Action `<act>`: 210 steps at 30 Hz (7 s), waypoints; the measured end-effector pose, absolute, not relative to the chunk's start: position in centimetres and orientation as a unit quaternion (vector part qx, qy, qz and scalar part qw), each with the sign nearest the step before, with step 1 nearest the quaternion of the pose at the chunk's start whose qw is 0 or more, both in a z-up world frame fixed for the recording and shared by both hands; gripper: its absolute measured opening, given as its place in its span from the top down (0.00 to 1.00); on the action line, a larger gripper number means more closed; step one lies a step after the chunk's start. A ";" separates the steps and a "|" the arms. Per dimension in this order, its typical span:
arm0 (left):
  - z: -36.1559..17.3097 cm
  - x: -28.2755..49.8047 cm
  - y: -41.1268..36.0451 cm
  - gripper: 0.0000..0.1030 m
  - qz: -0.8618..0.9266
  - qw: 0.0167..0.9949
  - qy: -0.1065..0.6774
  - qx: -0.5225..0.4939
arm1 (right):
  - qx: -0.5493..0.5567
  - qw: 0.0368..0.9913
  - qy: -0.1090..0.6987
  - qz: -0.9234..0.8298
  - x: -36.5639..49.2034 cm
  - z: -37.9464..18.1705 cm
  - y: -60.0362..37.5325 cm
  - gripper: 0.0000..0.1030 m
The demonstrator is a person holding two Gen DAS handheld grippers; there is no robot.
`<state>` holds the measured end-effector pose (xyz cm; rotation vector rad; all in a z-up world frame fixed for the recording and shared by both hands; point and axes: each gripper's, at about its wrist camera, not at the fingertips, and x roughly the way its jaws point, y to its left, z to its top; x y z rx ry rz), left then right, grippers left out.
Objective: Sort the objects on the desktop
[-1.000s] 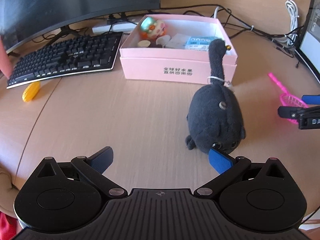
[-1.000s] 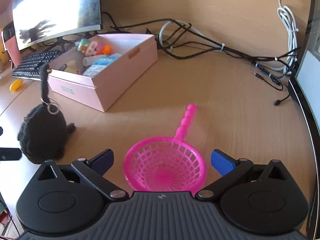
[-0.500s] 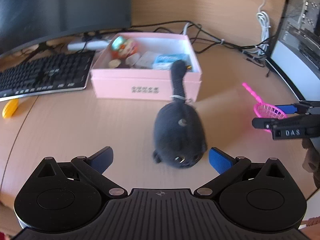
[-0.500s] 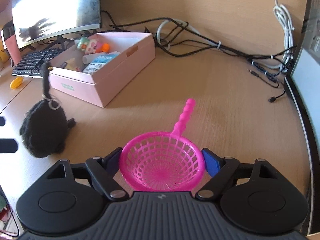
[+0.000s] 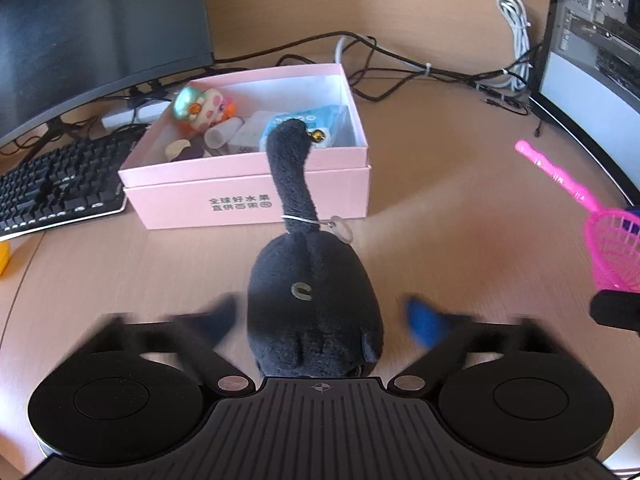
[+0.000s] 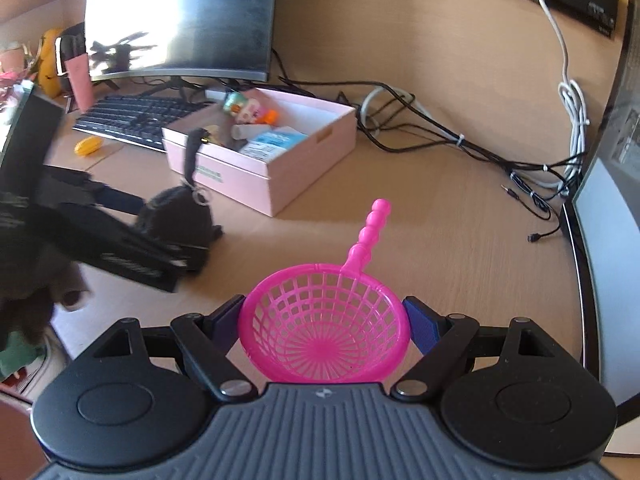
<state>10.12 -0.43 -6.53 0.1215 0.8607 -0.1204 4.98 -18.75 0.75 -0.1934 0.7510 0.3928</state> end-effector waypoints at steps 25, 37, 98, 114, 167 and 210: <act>4.5 5.4 6.0 0.33 -0.102 0.945 0.305 0.059 | -0.100 0.938 0.202 0.264 4.7 13.0 -11.4 0.19; 5.7 15.6 7.3 0.33 -0.125 0.955 0.257 0.076 | -0.037 0.970 0.126 0.206 7.7 19.1 -11.8 0.19; -1.7 13.6 10.6 0.00 -0.038 0.920 0.388 -0.025 | -0.048 0.904 0.336 0.260 23.5 2.8 -6.1 0.28; -2.5 10.8 16.4 0.00 0.051 0.908 0.410 -0.065 | -0.093 0.890 0.373 0.246 31.0 -0.4 2.3 0.26; -3.7 16.1 11.8 0.00 -0.026 0.919 0.392 -0.029 | -0.217 0.866 0.375 0.248 26.0 1.2 -0.4 0.94; -3.5 14.6 14.2 0.00 -0.009 0.913 0.403 -0.066 | -0.065 0.914 0.361 0.174 25.6 1.5 -4.4 0.42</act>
